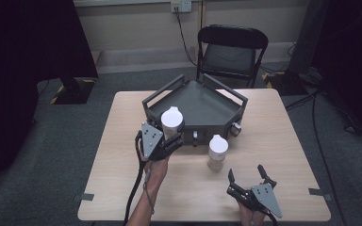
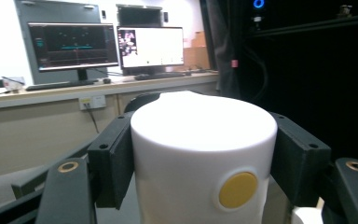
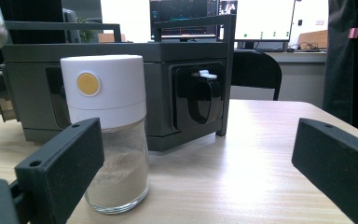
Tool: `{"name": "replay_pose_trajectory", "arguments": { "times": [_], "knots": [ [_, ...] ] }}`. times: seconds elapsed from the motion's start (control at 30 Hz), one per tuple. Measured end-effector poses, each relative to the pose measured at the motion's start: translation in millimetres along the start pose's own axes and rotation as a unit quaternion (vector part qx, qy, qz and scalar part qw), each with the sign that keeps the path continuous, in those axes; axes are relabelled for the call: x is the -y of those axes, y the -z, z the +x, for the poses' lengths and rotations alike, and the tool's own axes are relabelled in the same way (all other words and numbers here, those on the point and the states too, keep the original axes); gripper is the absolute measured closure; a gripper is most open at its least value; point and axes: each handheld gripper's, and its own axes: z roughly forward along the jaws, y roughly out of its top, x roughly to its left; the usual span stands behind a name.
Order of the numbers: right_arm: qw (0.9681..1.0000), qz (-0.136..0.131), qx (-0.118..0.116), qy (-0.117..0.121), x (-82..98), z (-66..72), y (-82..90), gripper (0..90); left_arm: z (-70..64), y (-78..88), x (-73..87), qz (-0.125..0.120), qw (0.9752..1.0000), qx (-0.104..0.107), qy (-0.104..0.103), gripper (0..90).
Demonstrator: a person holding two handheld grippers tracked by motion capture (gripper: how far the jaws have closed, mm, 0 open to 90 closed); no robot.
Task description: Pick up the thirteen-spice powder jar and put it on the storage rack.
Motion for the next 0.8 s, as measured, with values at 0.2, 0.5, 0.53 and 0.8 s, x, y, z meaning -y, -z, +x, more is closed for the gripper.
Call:
{"name": "replay_pose_trajectory", "arguments": {
  "times": [0.2, 0.5, 0.53, 0.8],
  "knots": [
    [1.0, 0.001, 0.0, -0.004, -0.4, -0.4, -0.1, 0.6, -6.3, -16.2, -17.7, 0.005, 0.9998, -0.02, -0.003, 31.3],
    [1.0, 0.001, 0.0, -0.002, -0.2, -0.3, 0.0, 0.6, -6.0, -51.0, -25.6, 0.015, 0.9985, -0.052, 0.0, 31.3],
    [1.0, 0.001, -0.001, -0.001, -0.2, -0.3, 0.0, 0.6, -5.6, -54.8, -25.1, 0.017, 0.9983, -0.056, 0.002, 31.3],
    [1.0, 0.0, 0.0, -0.001, 0.1, -0.1, 0.2, 0.6, -4.0, -79.0, -16.3, 0.019, 0.996, -0.087, 0.009, 31.3]
  ]
}}
